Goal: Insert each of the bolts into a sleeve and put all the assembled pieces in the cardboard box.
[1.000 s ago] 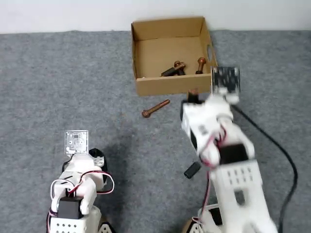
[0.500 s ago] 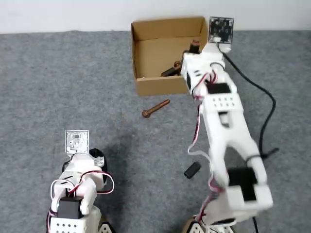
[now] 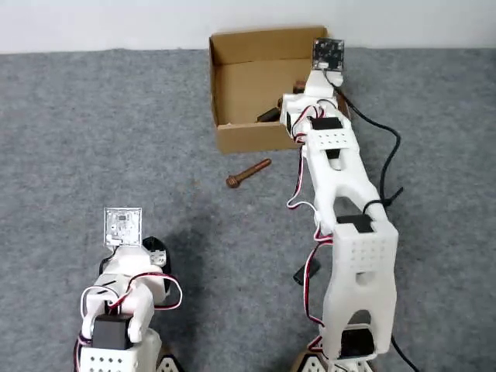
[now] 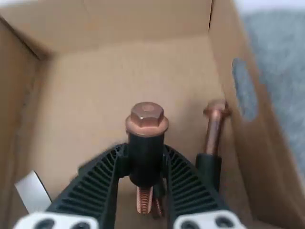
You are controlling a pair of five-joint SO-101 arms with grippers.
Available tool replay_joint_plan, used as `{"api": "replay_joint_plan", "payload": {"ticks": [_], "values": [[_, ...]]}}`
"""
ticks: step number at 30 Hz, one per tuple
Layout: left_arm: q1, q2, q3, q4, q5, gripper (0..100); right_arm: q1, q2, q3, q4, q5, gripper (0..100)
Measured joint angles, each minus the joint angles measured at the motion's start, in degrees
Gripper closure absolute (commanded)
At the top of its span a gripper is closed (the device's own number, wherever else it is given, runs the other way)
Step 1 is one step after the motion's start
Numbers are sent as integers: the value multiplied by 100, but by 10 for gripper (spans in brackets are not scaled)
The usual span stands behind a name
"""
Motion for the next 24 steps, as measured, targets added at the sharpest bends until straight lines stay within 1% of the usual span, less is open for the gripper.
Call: {"api": "replay_joint_plan", "payload": {"ticks": [3,5,9,12,17,21,24], "values": [[-176,0,0,0,-9,995,-9,352,-686,686,0,811],[-229,0,0,0,-9,995,-18,519,-1143,1160,0,786],[-255,0,0,0,-18,995,18,659,-1916,1969,0,825],[-264,0,0,0,-18,995,18,659,-2435,2523,-18,884],[-264,0,0,0,-18,995,-62,659,-3305,3789,-18,985],[-308,0,0,0,-18,995,-141,659,-4000,4958,-18,990],[-484,0,0,0,-18,995,-255,659,-4466,5846,-18,990]]}}
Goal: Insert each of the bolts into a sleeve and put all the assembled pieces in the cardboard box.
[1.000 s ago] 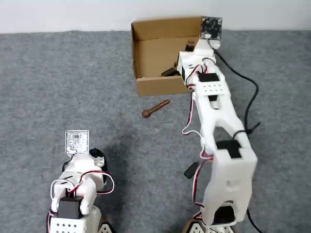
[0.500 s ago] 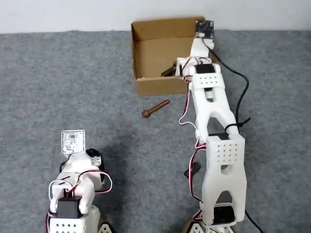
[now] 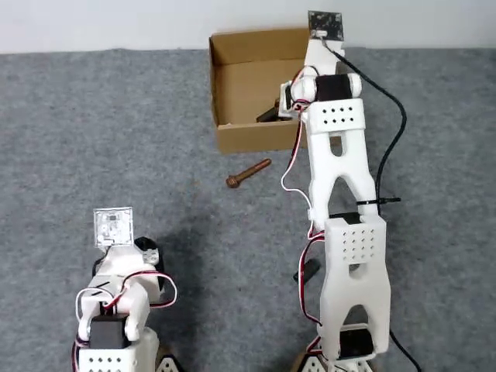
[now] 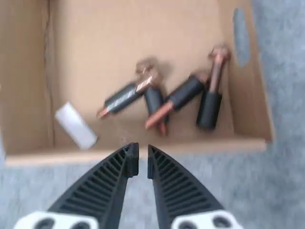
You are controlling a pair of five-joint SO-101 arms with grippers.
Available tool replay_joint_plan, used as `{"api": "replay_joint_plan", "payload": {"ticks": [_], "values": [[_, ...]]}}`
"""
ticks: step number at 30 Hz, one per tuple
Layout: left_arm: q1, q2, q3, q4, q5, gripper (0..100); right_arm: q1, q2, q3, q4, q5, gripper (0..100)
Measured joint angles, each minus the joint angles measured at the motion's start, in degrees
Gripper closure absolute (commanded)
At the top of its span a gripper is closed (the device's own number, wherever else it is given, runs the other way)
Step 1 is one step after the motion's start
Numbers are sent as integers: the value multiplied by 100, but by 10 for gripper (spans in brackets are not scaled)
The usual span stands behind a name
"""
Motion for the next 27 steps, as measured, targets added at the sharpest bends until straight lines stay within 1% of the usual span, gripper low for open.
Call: {"api": "replay_joint_plan", "payload": {"ticks": [4,6,11,14,21,23,27], "values": [[-97,0,0,0,0,995,-281,0,-413,1064,0,989],[-105,0,0,0,0,995,-440,0,-440,1187,62,987],[-105,0,0,0,0,995,-563,0,-440,1196,1231,988],[-105,0,0,0,0,995,-659,0,-440,1204,1512,990],[-105,0,0,0,0,995,-686,-79,-308,1204,1565,990],[-105,0,0,0,0,995,-677,-343,105,1204,1530,990],[-105,0,0,0,0,995,-712,-1310,1565,1204,888,987]]}}
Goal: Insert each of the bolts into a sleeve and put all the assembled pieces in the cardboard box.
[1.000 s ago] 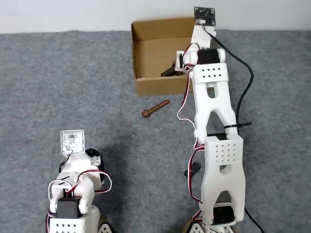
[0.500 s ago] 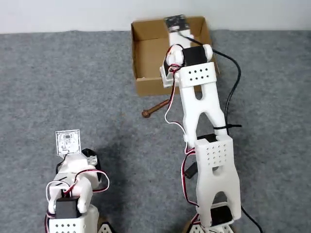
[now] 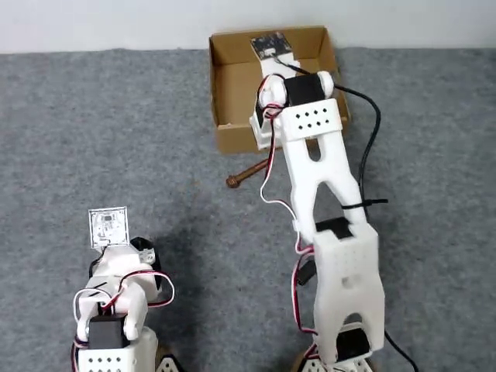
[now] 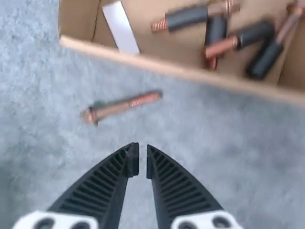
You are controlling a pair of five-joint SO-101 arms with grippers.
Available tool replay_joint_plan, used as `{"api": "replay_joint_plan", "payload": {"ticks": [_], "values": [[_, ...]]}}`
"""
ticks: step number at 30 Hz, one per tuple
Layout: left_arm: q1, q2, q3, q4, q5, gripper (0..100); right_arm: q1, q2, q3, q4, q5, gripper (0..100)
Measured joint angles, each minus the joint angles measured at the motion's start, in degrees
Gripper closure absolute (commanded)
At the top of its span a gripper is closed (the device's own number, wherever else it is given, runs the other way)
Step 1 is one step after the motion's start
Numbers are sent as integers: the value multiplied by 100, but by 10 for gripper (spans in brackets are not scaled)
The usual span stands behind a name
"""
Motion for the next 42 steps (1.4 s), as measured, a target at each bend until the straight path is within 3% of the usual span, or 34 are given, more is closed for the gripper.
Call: {"api": "replay_joint_plan", "payload": {"ticks": [10,18,28,42], "values": [[0,0,0,0,0,995,9,-2690,4114,9,-2295,976],[0,0,0,0,0,995,9,-3270,5873,9,-3446,731],[0,0,0,0,0,995,9,-3270,6954,-9,-3763,786],[0,0,0,0,0,995,0,-2892,7587,-1125,-3798,802]]}}
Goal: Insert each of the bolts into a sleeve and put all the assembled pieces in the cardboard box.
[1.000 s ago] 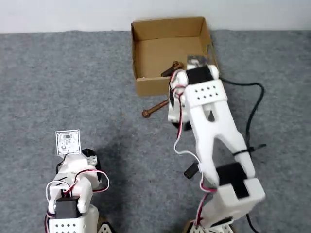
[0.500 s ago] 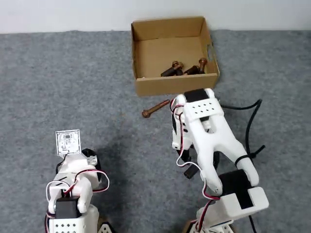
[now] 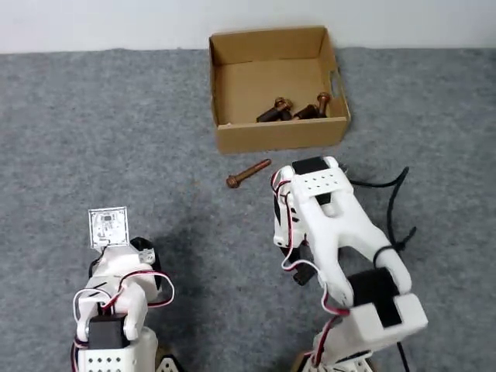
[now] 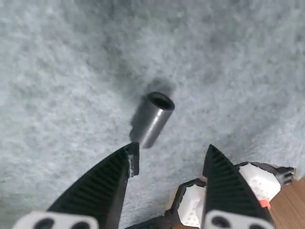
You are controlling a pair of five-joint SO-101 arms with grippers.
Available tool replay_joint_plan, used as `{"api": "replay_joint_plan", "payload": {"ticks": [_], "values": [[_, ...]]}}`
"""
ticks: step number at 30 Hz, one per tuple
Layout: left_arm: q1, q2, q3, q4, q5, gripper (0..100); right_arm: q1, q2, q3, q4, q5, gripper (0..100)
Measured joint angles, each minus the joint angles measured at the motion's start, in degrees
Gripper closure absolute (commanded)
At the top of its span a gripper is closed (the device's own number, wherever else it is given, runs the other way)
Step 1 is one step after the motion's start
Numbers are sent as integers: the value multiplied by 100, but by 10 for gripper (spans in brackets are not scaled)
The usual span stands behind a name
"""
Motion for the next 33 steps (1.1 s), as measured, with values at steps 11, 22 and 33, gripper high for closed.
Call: {"api": "replay_joint_plan", "payload": {"ticks": [11,22,33], "values": [[0,0,0,0,0,995,-26,1864,-905,-44,0,805],[0,0,0,0,-9,995,-404,2268,-1336,18,0,965],[0,0,0,0,-9,995,-571,2084,-2251,818,176,991]]}}
